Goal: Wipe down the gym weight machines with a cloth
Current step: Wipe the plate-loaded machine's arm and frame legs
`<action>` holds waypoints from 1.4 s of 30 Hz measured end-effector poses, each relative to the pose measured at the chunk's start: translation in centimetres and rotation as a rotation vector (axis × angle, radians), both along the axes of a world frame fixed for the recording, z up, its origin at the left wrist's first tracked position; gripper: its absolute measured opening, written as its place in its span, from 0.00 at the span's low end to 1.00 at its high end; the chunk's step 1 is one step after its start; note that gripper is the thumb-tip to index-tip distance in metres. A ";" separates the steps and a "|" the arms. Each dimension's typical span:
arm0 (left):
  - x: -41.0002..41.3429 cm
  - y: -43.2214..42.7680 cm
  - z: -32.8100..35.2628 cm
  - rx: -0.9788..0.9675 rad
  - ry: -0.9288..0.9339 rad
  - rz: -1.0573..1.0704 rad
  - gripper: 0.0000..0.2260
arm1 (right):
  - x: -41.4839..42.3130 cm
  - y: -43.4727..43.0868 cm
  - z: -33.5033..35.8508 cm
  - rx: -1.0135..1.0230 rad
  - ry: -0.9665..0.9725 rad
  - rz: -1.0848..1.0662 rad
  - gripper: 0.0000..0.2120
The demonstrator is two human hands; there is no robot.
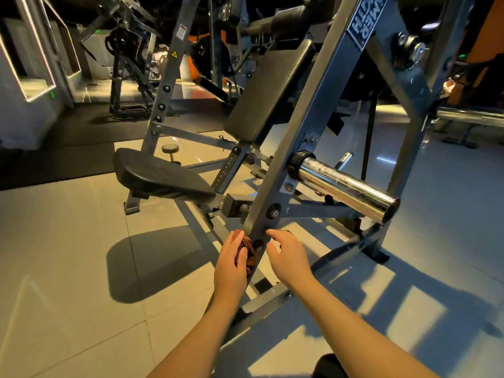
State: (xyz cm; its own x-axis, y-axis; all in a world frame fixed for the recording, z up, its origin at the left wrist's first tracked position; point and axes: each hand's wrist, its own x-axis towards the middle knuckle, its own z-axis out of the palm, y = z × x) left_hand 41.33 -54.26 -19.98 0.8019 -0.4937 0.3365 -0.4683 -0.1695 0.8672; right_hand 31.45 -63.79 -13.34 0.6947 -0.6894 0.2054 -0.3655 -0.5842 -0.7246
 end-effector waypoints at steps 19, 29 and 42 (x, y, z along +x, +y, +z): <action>-0.3 2.6 -4.7 0.100 0.055 0.129 0.19 | 1.1 1.8 -4.7 0.014 -0.132 0.011 0.16; -0.8 0.4 -2.7 0.031 -0.122 0.085 0.20 | 0.9 1.9 -6.3 -0.029 -0.152 0.015 0.17; -1.7 -1.0 1.3 0.006 -0.109 0.030 0.20 | 0.3 2.5 -5.0 -0.056 -0.191 0.032 0.17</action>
State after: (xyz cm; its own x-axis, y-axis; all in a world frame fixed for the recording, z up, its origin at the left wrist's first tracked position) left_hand 39.65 -55.28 -18.65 0.7752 -0.4723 0.4195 -0.5542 -0.1898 0.8105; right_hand 31.79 -61.33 -18.35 0.6611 -0.6510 0.3731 -0.2051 -0.6351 -0.7447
